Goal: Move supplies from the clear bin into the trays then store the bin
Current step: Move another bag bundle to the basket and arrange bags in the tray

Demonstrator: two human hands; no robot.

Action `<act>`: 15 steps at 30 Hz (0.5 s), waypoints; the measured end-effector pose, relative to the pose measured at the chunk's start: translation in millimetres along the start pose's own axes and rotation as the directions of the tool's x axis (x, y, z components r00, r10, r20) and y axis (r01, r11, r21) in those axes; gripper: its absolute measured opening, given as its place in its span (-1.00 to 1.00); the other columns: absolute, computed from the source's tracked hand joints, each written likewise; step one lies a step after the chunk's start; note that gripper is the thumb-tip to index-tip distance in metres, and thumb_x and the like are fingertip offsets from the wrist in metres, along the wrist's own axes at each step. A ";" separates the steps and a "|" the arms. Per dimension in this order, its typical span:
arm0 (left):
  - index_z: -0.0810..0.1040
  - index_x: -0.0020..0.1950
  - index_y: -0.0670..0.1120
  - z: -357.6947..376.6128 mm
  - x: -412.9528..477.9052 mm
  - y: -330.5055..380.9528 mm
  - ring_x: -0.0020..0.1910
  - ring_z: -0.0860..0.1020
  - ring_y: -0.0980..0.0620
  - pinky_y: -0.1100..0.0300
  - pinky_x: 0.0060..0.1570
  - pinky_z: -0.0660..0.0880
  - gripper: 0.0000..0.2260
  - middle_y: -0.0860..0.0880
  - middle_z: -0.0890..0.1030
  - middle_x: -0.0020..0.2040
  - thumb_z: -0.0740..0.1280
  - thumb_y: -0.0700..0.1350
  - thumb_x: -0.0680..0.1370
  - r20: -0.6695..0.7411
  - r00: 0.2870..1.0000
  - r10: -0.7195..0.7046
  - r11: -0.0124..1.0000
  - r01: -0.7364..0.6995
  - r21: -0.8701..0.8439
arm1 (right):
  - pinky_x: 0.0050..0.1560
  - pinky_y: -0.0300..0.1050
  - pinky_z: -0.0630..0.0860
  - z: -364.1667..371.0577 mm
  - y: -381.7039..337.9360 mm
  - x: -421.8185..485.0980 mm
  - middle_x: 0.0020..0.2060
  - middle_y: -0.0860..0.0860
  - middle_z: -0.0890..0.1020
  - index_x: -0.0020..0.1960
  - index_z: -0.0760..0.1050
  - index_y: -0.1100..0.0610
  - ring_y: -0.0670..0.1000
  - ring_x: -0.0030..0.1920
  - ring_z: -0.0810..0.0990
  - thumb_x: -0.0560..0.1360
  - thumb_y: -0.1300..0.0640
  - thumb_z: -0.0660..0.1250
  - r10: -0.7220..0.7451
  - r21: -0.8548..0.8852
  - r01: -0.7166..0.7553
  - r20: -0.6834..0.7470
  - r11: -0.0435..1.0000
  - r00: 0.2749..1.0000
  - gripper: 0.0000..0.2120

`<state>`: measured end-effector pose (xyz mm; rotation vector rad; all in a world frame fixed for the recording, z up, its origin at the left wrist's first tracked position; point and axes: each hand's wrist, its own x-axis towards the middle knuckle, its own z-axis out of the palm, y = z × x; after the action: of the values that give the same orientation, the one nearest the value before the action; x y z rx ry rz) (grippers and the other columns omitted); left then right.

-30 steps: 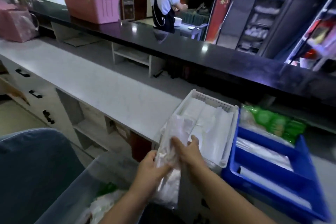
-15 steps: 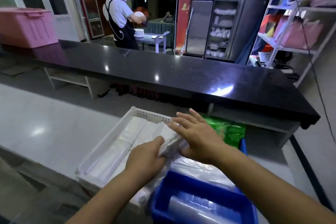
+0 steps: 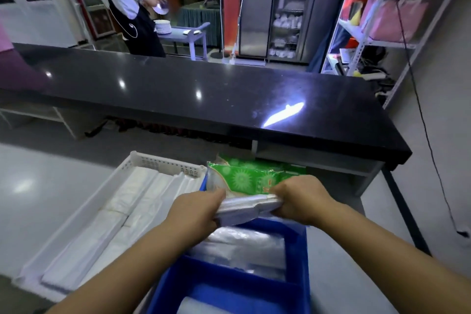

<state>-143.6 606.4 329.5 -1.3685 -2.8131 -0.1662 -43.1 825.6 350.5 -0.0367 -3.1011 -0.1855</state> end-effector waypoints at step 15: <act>0.42 0.21 -0.15 81.7 23.1 18.0 0.17 0.46 -0.16 -0.01 0.10 0.42 -0.58 -0.15 0.49 0.21 0.35 -0.13 0.37 0.376 0.921 0.105 0.988 -0.140 0.067 | -0.35 -0.19 0.36 1.6 34.3 -37.9 -0.24 -0.05 0.66 -0.13 0.55 -0.06 -0.01 -0.26 0.55 0.36 -0.20 0.35 0.511 0.193 -0.529 0.134 0.827 0.849 -0.77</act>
<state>-140.6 643.6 251.2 -1.7087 -2.9592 0.2516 -4.4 859.0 351.6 -0.8926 -3.0147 0.1896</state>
